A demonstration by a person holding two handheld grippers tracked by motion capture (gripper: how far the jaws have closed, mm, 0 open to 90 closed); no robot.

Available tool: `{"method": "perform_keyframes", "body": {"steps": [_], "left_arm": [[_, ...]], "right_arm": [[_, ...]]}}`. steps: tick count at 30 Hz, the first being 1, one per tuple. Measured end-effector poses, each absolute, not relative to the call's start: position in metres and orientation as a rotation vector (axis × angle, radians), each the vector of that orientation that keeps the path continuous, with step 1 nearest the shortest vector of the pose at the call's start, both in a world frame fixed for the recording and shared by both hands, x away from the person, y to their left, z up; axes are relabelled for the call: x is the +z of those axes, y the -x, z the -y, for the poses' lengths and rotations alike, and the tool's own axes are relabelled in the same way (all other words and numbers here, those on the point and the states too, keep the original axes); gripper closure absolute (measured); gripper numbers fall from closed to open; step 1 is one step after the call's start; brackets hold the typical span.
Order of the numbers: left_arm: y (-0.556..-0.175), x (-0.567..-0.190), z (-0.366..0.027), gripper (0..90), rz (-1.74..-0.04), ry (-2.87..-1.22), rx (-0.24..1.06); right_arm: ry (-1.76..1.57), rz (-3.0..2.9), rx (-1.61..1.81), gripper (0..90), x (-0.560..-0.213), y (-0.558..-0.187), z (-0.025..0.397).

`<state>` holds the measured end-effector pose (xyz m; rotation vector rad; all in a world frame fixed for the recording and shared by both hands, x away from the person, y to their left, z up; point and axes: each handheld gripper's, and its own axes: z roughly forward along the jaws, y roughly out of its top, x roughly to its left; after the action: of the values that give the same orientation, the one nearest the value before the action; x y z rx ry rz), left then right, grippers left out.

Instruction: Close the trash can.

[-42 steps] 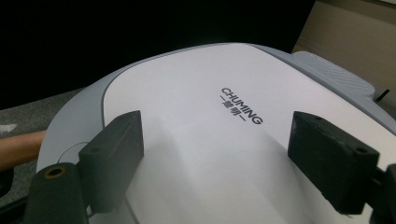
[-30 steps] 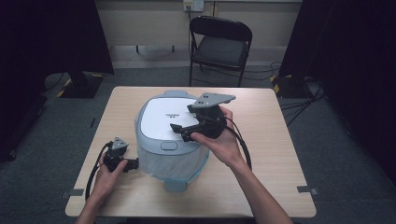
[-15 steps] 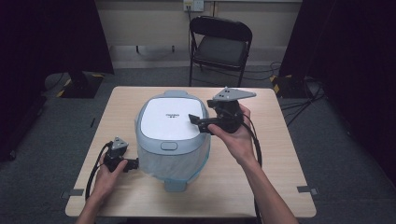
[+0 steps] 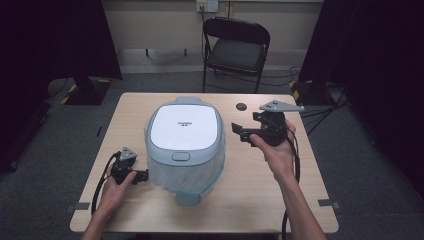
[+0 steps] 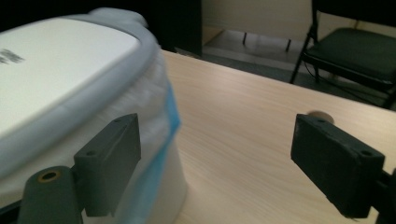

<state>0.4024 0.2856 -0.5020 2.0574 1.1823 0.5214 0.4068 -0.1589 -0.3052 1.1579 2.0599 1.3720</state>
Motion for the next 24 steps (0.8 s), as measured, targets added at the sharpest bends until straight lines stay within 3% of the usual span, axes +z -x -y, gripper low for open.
{"method": "perform_keyframes", "body": {"steps": [24], "left_arm": [[-0.402, -0.502, -0.286, 13.6, -1.187, -2.057, 0.526]], "right_arm": [[-1.559, -2.082, 0.995, 17.1, -0.447, -0.403, 0.256]]}}
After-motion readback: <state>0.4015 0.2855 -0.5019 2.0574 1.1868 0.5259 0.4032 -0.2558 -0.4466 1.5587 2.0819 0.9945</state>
